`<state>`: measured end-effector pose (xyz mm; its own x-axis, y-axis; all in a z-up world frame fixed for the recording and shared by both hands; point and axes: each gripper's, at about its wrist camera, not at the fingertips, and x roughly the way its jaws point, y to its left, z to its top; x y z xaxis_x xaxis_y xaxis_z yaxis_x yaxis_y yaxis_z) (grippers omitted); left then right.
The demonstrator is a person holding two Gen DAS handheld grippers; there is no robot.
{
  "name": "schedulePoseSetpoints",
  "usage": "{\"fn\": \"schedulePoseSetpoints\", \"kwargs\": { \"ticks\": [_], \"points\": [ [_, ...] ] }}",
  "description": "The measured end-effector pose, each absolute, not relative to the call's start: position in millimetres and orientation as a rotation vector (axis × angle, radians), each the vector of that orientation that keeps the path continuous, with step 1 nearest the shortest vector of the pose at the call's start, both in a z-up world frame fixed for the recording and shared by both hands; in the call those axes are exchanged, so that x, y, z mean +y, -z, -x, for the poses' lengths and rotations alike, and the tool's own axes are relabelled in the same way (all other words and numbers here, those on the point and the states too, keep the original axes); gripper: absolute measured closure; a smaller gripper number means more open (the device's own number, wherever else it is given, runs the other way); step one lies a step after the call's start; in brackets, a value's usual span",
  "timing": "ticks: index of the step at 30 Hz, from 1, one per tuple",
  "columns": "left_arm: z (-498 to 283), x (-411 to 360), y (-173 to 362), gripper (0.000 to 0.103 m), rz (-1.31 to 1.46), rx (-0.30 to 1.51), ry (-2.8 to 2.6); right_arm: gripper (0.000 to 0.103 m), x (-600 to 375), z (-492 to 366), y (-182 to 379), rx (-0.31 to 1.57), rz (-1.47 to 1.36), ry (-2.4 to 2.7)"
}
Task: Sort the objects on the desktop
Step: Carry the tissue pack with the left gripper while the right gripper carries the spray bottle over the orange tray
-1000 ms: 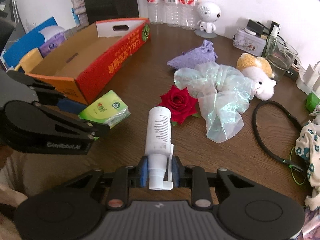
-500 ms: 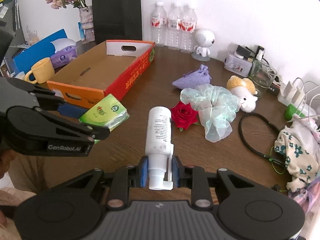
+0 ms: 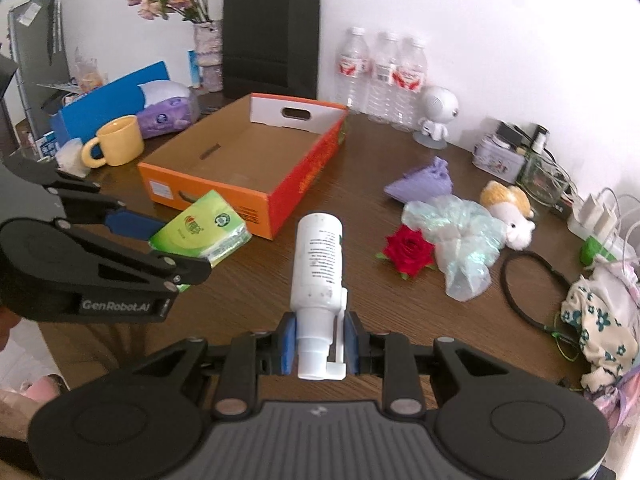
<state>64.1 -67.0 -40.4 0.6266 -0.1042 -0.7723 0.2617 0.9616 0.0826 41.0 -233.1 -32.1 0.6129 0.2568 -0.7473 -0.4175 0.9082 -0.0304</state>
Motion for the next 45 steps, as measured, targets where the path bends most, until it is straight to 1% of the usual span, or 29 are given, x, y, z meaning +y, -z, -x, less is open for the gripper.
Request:
{"fn": "schedulePoseSetpoints", "kwargs": {
  "ticks": [9,24,32,40,45],
  "points": [
    [-75,-31,23,0.055,-0.167,0.835,0.186,0.079,-199,-56,14,0.795,0.217,-0.408],
    [-162,43,7,0.055,-0.178,0.816,0.178,0.079,-119,-141,3,0.772,0.219,-0.422],
    [-242,73,21,0.055,-0.186,0.842,0.171,0.079,-77,-225,10,0.783,0.208,-0.420],
    [-332,95,51,0.055,-0.181,0.875,0.178,0.079,-40,-332,45,0.838,0.180,-0.393],
    [-377,97,72,0.055,-0.181,0.893,0.192,0.079,-29,-382,69,0.872,0.170,-0.368]
  ]
}}
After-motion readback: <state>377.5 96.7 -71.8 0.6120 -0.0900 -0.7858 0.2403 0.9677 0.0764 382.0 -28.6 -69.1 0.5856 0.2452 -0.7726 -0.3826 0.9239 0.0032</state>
